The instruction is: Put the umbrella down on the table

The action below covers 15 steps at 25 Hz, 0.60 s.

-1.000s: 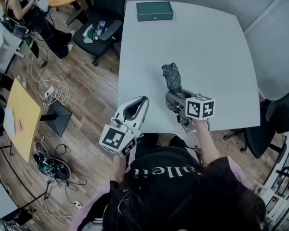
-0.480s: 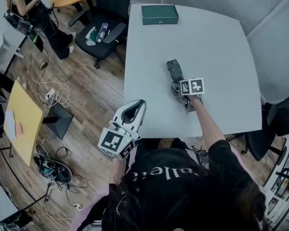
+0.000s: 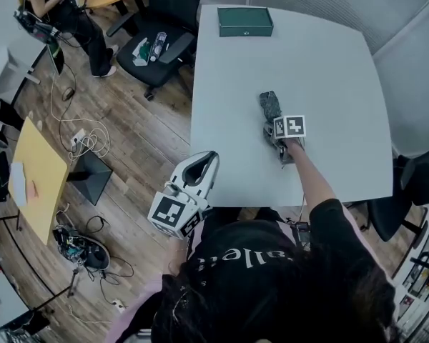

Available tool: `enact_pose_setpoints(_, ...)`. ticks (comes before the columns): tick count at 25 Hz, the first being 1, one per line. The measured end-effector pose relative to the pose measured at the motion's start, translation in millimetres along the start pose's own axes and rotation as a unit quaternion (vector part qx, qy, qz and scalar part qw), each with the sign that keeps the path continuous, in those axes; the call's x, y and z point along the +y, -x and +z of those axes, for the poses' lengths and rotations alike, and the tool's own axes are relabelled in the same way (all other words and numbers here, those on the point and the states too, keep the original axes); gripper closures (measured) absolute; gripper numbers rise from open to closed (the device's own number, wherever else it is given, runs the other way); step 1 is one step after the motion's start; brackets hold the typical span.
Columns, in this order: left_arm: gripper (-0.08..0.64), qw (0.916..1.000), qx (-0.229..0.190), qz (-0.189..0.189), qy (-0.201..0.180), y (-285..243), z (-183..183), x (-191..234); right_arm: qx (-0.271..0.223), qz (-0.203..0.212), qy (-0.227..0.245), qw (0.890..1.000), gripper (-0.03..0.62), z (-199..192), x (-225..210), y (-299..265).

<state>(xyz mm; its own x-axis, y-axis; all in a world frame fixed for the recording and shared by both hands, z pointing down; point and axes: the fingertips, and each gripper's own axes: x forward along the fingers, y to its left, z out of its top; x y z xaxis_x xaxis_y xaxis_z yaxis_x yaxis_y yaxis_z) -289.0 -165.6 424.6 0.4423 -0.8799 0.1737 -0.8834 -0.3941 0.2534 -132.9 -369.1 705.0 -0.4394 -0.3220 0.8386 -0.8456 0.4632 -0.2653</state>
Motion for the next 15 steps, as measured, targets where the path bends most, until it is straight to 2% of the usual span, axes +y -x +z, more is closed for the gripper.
enact_pose_setpoints(4, 0.526, 1.0, 0.003, -0.005, 0.001, -1.7, -1.5, -1.2, -0.002, 0.0, 0.01, 1.0, 0.336, -1.4, 5.8, -1.2)
enact_pose_setpoints(8, 0.526, 0.9998, 0.004, -0.018, -0.001, -2.0, -1.5, -6.6, -0.017, 0.007, 0.001, 1.0, 0.318, -1.0, 9.2, 10.2)
enact_pose_setpoints(15, 0.526, 0.9991, 0.01, -0.04, -0.005, -4.4, -6.5, -14.9, -0.108, 0.019, -0.002, 0.994, 0.323, 9.1, 21.9, 71.8)
